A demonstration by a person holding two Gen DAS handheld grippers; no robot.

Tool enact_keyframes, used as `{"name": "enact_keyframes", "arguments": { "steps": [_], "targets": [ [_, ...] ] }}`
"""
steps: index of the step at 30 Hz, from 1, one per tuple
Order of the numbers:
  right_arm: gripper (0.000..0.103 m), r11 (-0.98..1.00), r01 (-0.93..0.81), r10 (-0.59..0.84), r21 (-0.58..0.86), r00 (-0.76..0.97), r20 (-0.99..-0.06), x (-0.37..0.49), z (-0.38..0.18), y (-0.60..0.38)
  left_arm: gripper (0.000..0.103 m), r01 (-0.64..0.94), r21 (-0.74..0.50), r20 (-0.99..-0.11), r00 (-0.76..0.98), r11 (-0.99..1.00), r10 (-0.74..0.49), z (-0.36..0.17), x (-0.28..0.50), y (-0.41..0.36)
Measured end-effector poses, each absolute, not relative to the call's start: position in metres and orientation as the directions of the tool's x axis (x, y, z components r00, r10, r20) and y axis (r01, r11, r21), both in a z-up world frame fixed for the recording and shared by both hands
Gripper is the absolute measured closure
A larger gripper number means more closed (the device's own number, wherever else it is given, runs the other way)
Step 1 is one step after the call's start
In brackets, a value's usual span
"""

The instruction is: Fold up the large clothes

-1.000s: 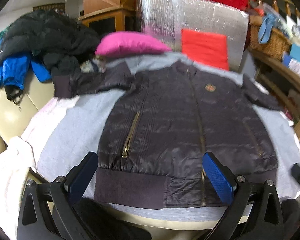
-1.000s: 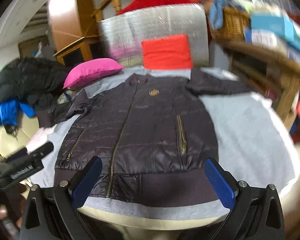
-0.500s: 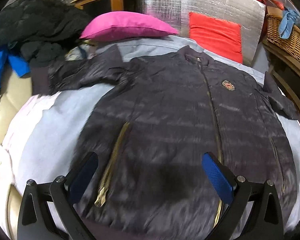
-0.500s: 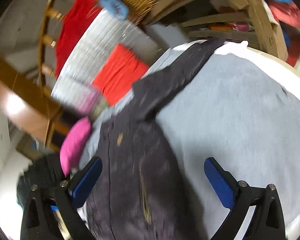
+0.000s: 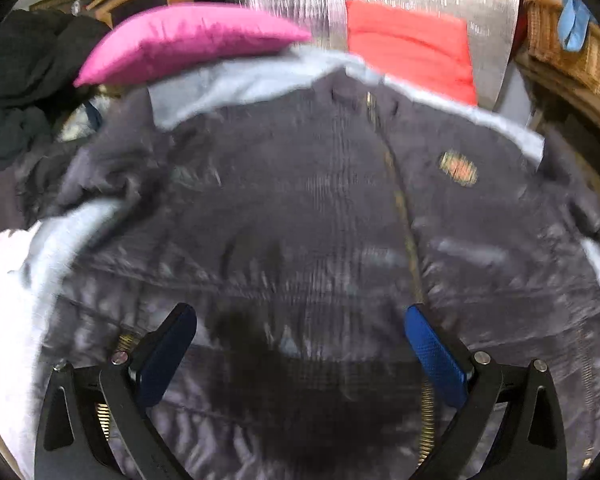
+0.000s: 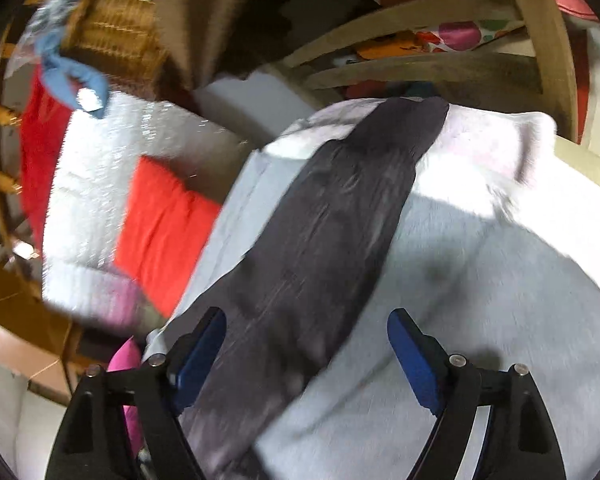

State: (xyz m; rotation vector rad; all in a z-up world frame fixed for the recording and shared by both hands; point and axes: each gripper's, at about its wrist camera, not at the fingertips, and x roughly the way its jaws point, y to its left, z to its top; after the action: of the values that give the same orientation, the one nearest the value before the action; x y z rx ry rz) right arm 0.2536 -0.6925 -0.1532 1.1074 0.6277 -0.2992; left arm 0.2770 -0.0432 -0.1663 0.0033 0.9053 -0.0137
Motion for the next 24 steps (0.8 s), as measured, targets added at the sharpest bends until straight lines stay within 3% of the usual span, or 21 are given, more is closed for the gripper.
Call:
{"name": "enact_keyframes", "arguments": {
  "steps": [5,7,9,13,17,21,24],
  "targets": [
    [0.037,0.397,0.581,0.042,0.710,0.762,-0.646,0.288,-0.173,-0.717,0.000,-0.001,-0.043,-0.804,0.594,0.999,-0.034,-0.178,0.278,-0.039],
    [0.079,0.415,0.619,0.027,0.667,0.724,-0.689,0.299,-0.176,-0.725,0.000,0.001,-0.021,-0.801,0.598,1.000,-0.018,-0.178,0.276,-0.042],
    [0.087,0.454,0.639,0.008,0.621,0.694,-0.720,0.307,-0.171,-0.727,0.000,0.000,-0.023,-0.799,0.601,1.000,-0.019,-0.178,0.275,-0.043],
    [0.090,0.675,0.581,-0.127,0.455,0.699,-0.703,0.333,-0.099,-0.694,0.000,0.000,-0.034,-0.793,0.609,0.999,-0.027,-0.178,0.271,-0.045],
    [0.091,0.856,0.421,-0.182,0.300,0.789,-0.587,0.352,-0.004,-0.611,0.000,0.000,-0.042,-0.790,0.612,0.999,-0.033,-0.177,0.271,-0.044],
    [0.091,0.981,0.157,-0.088,0.115,0.884,-0.458,0.351,0.061,-0.470,0.000,0.000,-0.047,-0.789,0.614,0.999,-0.037,-0.177,0.272,-0.042],
    [0.091,0.999,-0.040,0.043,0.014,0.902,-0.430,0.340,0.065,-0.369,0.000,-0.001,-0.050,-0.788,0.614,0.999,-0.039,-0.177,0.273,-0.042]
  ]
}}
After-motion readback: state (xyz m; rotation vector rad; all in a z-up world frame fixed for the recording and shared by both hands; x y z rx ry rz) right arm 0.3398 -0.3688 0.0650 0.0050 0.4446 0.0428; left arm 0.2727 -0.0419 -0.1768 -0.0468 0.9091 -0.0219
